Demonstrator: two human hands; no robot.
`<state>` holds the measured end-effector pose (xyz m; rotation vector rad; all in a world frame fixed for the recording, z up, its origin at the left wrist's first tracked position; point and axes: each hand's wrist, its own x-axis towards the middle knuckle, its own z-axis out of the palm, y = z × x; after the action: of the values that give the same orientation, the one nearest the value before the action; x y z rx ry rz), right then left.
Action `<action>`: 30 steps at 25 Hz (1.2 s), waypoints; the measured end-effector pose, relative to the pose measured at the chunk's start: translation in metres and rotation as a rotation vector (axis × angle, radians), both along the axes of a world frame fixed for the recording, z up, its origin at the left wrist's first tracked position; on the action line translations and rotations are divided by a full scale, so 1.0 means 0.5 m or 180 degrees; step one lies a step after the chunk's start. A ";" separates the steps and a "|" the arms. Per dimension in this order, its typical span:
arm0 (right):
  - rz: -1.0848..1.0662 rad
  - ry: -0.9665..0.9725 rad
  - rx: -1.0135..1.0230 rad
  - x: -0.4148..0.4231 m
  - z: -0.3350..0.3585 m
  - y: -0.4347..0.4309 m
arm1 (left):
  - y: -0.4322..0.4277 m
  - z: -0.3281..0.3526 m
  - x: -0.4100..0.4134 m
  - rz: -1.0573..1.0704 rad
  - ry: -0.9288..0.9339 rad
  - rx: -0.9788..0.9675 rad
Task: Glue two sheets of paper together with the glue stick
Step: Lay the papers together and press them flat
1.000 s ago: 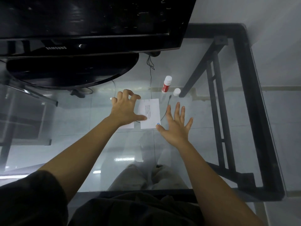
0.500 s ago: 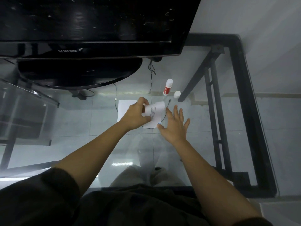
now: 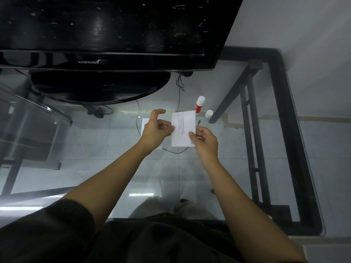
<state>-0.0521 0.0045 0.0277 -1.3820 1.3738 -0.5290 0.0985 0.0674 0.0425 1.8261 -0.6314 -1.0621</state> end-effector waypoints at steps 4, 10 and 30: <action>-0.0202 -0.0155 -0.0078 -0.045 0.008 -0.010 | 0.046 -0.014 0.068 -0.0735 -0.1562 0.0074; -0.0201 0.0086 -0.0450 -0.089 0.006 -0.016 | 0.137 -0.065 0.132 -0.2011 -0.3346 0.0386; 0.0650 0.0076 -0.2041 -0.058 0.007 0.044 | 0.035 -0.009 -0.024 -0.0071 -0.0111 0.0064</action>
<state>-0.0811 0.0266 0.0314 -2.0209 1.1010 -0.8619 0.0866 0.0848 0.0380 1.8624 -0.6655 -1.0567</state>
